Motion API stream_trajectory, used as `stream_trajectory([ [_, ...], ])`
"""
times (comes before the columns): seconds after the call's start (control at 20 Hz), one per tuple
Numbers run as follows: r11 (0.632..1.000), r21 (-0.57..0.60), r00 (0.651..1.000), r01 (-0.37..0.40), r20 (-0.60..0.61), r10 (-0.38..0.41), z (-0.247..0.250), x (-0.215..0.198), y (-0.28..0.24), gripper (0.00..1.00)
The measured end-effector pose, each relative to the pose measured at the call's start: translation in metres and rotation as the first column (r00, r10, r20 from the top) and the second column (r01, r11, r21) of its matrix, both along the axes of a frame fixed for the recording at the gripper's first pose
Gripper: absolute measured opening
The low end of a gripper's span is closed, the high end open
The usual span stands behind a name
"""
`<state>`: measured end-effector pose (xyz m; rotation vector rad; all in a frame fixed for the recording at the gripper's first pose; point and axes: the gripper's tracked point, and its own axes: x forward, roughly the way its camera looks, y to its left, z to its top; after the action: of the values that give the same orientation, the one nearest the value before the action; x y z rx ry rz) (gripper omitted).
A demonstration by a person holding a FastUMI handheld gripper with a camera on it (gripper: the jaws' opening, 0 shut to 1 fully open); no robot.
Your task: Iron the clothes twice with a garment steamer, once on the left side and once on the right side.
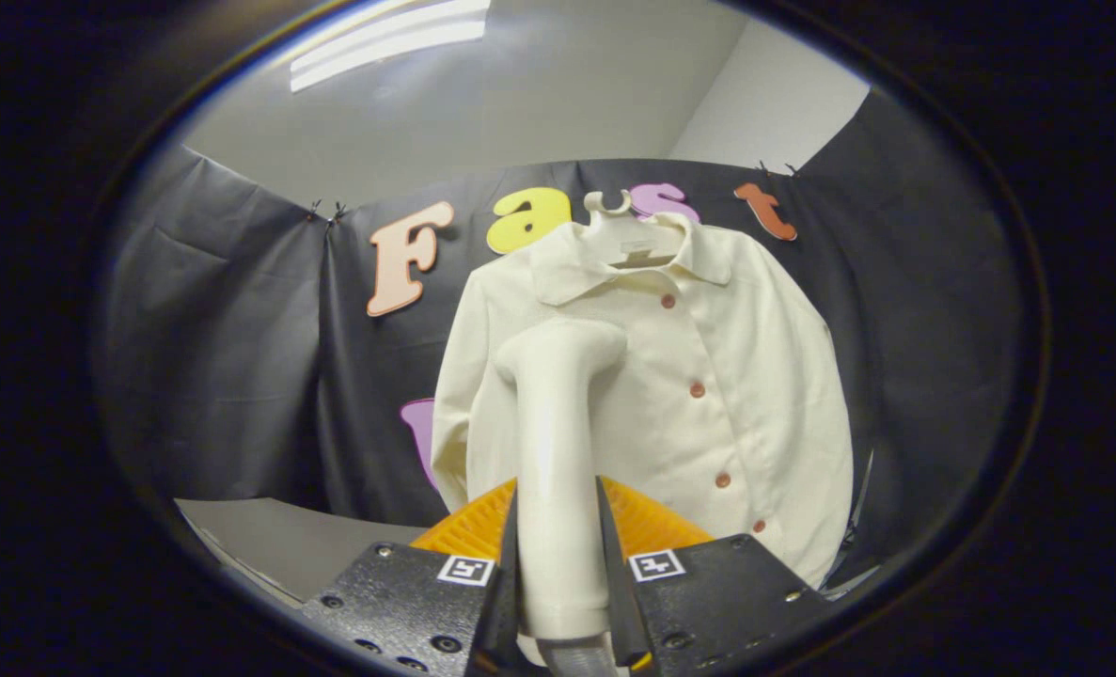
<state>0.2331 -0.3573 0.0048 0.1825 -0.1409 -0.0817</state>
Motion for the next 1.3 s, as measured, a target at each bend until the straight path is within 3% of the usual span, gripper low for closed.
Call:
stream_trajectory([
  [0.65,0.996,0.083,0.999,-0.013,-0.049,0.017,-0.143,-0.037,0.003,0.38],
  [0.85,0.998,0.054,0.997,0.02,-0.075,-0.016,-0.191,-0.054,0.009,0.38],
  [1.3,1.0,0.015,0.988,-0.024,-0.151,0.026,-0.264,-0.08,0.022,0.38],
])
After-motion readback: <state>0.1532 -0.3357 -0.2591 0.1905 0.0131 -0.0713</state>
